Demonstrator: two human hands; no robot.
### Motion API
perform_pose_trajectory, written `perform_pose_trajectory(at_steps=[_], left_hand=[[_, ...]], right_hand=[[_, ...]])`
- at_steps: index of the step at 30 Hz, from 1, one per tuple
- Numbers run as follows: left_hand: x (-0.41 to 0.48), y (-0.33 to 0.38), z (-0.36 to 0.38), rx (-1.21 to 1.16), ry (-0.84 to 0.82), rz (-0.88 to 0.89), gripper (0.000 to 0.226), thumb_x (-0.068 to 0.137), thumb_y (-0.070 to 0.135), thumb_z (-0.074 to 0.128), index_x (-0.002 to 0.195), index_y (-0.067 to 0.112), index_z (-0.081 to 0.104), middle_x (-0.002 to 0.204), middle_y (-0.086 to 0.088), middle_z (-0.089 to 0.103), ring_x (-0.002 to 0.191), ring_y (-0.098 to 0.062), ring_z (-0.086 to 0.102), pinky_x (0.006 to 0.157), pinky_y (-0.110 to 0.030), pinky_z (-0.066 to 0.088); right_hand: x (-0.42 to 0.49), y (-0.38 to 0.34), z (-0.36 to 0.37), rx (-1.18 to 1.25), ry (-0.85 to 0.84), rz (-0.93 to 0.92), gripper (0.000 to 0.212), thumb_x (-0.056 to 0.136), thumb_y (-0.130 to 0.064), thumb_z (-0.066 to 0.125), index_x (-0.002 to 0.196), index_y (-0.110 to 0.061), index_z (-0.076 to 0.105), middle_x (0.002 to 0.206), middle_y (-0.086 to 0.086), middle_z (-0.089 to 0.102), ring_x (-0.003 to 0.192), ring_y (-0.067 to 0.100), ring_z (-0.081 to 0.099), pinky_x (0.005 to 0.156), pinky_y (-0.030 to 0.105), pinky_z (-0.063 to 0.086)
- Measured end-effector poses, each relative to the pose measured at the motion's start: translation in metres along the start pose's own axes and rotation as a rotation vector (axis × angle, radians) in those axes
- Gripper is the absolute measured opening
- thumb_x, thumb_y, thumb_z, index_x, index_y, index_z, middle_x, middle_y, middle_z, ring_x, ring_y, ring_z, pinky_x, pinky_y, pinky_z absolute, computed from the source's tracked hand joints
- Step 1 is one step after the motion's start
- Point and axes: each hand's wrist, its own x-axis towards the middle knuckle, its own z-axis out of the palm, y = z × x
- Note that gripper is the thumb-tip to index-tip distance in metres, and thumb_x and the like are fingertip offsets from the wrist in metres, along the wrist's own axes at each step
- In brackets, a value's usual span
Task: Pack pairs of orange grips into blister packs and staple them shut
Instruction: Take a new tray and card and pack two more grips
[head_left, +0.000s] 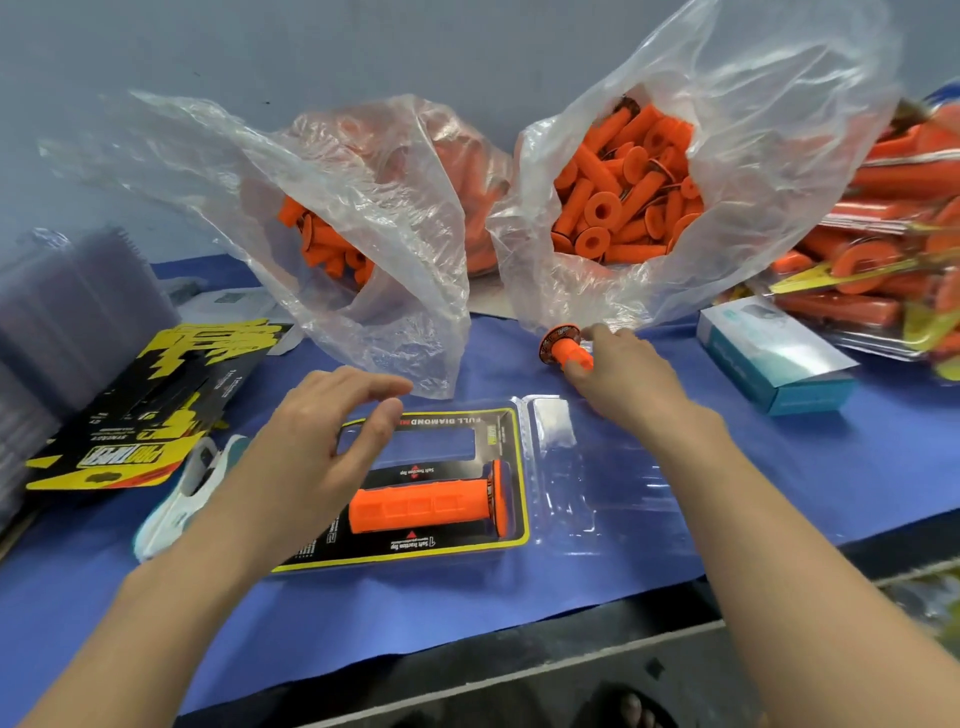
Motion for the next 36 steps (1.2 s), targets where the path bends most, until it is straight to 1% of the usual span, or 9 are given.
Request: perform_pose_trajectory(at_steps=[3, 7, 12, 17, 20, 24, 27, 30, 36], left_hand=[[0.001, -0.001, 0.005, -0.006, -0.006, -0.005, 0.017, 0.1, 0.039, 0.049, 0.114, 0.039, 0.058, 0.107, 0.027, 0.059, 0.106, -0.004, 0.055, 0.09, -0.024, 0.041], [0.003, -0.002, 0.014, 0.013, -0.045, -0.015, 0.022, 0.095, 0.039, 0.047, 0.113, 0.039, 0.059, 0.113, 0.029, 0.056, 0.106, 0.005, 0.051, 0.088, -0.004, 0.033], [0.005, 0.003, 0.025, 0.016, -0.071, 0.027, 0.02, 0.097, 0.037, 0.053, 0.114, 0.035, 0.063, 0.11, 0.028, 0.058, 0.106, 0.005, 0.053, 0.088, 0.0, 0.031], [0.005, 0.016, 0.031, 0.002, -0.14, 0.132, 0.026, 0.097, 0.042, 0.048, 0.115, 0.031, 0.063, 0.108, 0.024, 0.061, 0.11, -0.011, 0.056, 0.093, -0.019, 0.039], [0.005, 0.018, 0.032, 0.003, -0.084, 0.126, 0.021, 0.099, 0.038, 0.052, 0.117, 0.032, 0.061, 0.109, 0.023, 0.061, 0.109, -0.006, 0.056, 0.093, -0.015, 0.038], [0.014, 0.024, 0.033, -0.118, 0.092, 0.02, 0.023, 0.097, 0.035, 0.06, 0.119, 0.029, 0.061, 0.106, 0.018, 0.065, 0.103, 0.002, 0.057, 0.085, -0.003, 0.037], [0.026, 0.034, 0.038, -0.145, 0.143, 0.04, 0.027, 0.094, 0.034, 0.062, 0.12, 0.029, 0.058, 0.104, 0.014, 0.061, 0.1, -0.004, 0.058, 0.085, -0.009, 0.04], [0.032, 0.039, 0.043, -0.083, 0.174, 0.094, 0.029, 0.092, 0.031, 0.065, 0.12, 0.027, 0.058, 0.101, 0.006, 0.053, 0.094, -0.007, 0.057, 0.083, -0.016, 0.043], [0.03, 0.044, 0.044, -0.006, 0.192, 0.114, 0.029, 0.091, 0.039, 0.063, 0.117, 0.027, 0.062, 0.098, 0.011, 0.049, 0.086, -0.01, 0.058, 0.075, -0.038, 0.051]], right_hand=[[0.007, 0.004, 0.008, 0.019, -0.053, 0.013, 0.034, 0.097, -0.028, 0.047, 0.126, -0.011, 0.048, 0.123, 0.016, 0.059, 0.112, 0.038, 0.054, 0.081, 0.041, 0.04], [0.012, 0.009, 0.011, 0.099, -0.063, 0.043, 0.028, 0.099, -0.024, 0.046, 0.123, -0.01, 0.048, 0.116, 0.019, 0.06, 0.101, 0.039, 0.057, 0.07, 0.036, 0.035], [0.014, 0.009, 0.009, 0.233, -0.069, 0.015, 0.028, 0.097, -0.024, 0.048, 0.121, -0.011, 0.048, 0.113, 0.018, 0.06, 0.094, 0.039, 0.059, 0.067, 0.037, 0.043], [0.013, -0.003, -0.008, 0.377, -0.011, -0.143, 0.056, 0.088, -0.009, 0.053, 0.143, -0.016, 0.043, 0.134, 0.012, 0.052, 0.106, 0.034, 0.058, 0.085, 0.045, 0.052], [0.009, -0.008, -0.018, 0.438, 0.067, -0.289, 0.05, 0.086, -0.004, 0.053, 0.134, -0.018, 0.054, 0.123, 0.003, 0.05, 0.101, 0.024, 0.056, 0.081, 0.036, 0.048], [-0.005, -0.013, -0.028, 0.606, 0.097, -0.447, 0.045, 0.079, 0.007, 0.052, 0.112, -0.022, 0.061, 0.107, -0.009, 0.051, 0.09, 0.0, 0.051, 0.074, 0.008, 0.037], [-0.017, -0.021, -0.029, 0.677, 0.063, -0.537, 0.048, 0.077, 0.01, 0.053, 0.11, -0.025, 0.06, 0.105, -0.014, 0.055, 0.092, -0.009, 0.051, 0.076, 0.006, 0.038], [-0.025, -0.025, -0.023, 0.654, 0.059, -0.583, 0.047, 0.077, 0.01, 0.055, 0.114, -0.019, 0.06, 0.108, -0.006, 0.058, 0.094, -0.005, 0.051, 0.08, 0.007, 0.037], [-0.034, -0.022, -0.015, 0.654, 0.056, -0.573, 0.046, 0.078, 0.008, 0.057, 0.114, -0.021, 0.061, 0.107, -0.012, 0.058, 0.095, -0.008, 0.052, 0.079, 0.004, 0.036]])
